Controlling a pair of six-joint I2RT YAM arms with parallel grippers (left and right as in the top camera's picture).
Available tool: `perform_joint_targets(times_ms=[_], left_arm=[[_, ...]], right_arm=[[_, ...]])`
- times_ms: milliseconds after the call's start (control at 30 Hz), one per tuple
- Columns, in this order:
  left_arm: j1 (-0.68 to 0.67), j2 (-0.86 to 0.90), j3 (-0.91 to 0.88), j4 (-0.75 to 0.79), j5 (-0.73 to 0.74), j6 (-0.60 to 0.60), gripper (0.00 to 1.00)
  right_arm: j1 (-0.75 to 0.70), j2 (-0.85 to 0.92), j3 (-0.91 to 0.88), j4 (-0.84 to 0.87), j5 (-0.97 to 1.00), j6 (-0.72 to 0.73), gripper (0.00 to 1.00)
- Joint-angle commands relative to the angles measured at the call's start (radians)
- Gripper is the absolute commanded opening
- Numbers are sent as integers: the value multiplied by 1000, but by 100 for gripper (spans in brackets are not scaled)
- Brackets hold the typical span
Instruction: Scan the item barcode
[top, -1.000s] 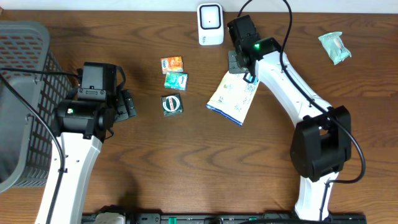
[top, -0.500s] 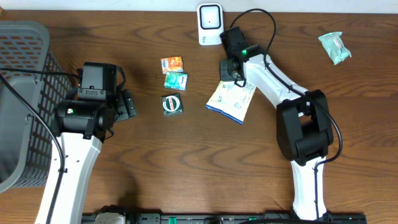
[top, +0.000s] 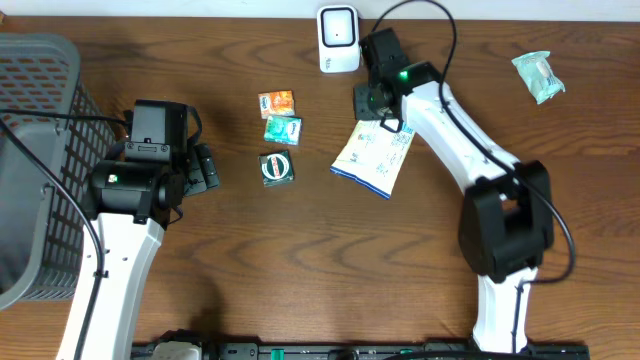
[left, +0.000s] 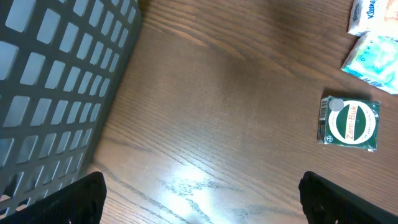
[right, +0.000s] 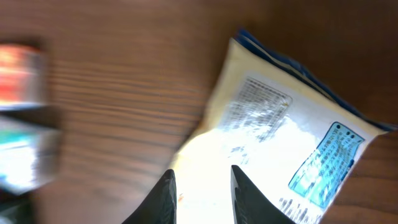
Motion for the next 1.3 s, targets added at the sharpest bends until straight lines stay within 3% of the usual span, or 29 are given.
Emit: perform_joint_targets(times_ms=[0,333,567,733,833,900,933,1133,1267], left_arm=[[-2,3,15,-3,-3,-5,97],[-2,3,15,-3,-3,-5,97],[-2,3,15,-3,-3,-5,98],[-2,3,15,-3,-3,-5,98],[-2,3,15,-3,-3,-5,98],[-2,3,15,-3,-3,-5,98],[-2,3,15,-3,-3,-5,98],[-2,3,15,-3,-3,-5,98],[-2,3,15,-3,-3,-5,97]], right_arm=[[42,-37,22,-3,-47,-8,23],[141,114,-14,32,39,-6,23],[155,174,-13,-101,128,4,8],[154,98,-12,-244,229,3,8],[154,42,-12,-260,260,3,19],[153,3,-12,-247,262,2,54],[150,-15,-12,-234,262,-1,61],[90,-88,-12,-160,240,-31,72],[-16,-98,-12,-125,99,-130,80]])
